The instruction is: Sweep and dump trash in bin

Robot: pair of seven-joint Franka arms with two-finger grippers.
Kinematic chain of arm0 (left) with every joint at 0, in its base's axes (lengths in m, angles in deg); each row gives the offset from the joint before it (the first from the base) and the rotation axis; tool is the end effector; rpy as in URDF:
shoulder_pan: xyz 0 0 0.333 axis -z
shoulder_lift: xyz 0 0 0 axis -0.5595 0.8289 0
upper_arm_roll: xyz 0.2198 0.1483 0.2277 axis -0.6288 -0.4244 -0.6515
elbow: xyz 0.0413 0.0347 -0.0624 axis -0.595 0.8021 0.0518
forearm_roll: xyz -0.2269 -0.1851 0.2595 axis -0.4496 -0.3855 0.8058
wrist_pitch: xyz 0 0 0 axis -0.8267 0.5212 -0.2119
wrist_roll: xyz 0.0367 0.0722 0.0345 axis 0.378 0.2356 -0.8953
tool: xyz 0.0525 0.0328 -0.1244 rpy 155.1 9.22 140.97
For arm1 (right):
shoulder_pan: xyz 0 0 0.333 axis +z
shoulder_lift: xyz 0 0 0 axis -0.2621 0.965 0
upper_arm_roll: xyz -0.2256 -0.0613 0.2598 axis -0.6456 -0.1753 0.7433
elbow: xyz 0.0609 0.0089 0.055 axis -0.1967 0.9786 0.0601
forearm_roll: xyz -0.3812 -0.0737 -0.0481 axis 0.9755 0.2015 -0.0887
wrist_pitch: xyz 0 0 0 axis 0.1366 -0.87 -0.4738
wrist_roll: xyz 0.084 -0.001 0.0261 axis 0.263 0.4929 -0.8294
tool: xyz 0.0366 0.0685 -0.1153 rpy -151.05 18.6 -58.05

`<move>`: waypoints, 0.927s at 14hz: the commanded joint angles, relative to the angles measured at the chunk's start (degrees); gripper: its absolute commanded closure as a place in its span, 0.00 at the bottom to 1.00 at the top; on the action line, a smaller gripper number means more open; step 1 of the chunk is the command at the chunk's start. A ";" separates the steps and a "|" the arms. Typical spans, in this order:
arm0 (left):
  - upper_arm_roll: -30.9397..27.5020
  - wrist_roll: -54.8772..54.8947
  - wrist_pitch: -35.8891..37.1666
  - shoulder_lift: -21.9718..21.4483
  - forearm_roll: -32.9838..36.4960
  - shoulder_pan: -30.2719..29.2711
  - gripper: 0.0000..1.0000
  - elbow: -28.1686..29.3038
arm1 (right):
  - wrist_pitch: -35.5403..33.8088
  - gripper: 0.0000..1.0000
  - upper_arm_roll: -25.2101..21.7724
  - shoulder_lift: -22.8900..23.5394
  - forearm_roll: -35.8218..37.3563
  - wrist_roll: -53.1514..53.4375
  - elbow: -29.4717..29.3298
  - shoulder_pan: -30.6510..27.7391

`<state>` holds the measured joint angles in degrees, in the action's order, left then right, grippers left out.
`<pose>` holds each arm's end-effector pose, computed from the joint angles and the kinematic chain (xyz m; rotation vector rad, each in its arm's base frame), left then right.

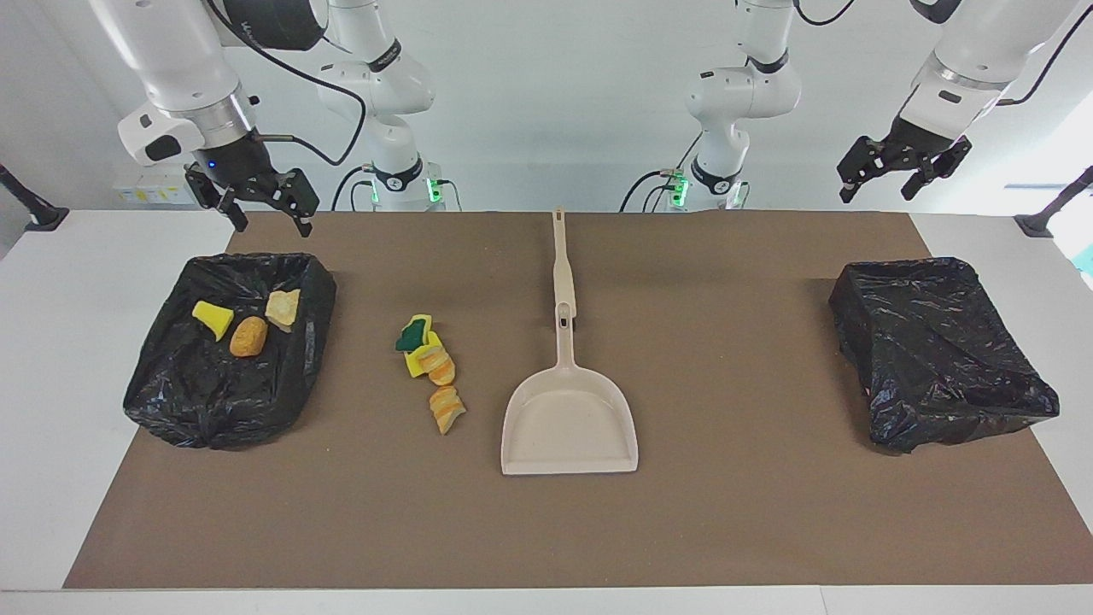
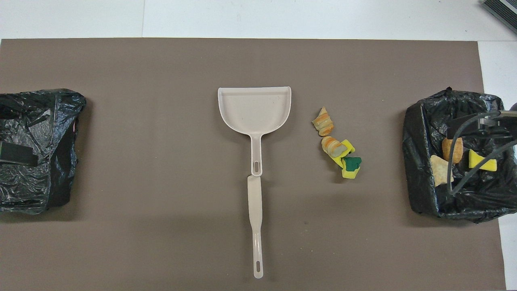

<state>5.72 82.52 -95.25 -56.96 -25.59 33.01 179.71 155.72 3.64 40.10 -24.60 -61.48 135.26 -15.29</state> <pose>0.4950 -0.0072 0.6532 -3.1296 0.0162 0.0597 0.5437 -0.0163 0.6275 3.1312 -0.1897 0.0223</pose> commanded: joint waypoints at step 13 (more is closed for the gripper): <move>1.08 -0.02 -0.31 -0.20 -0.47 0.22 0.00 -0.26 | 6.40 0.00 1.51 -6.99 -4.99 19.94 22.98 23.01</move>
<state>6.00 82.52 -95.29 -56.97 -25.63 33.01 179.71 159.37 5.48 36.03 -27.51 -46.15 152.81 5.57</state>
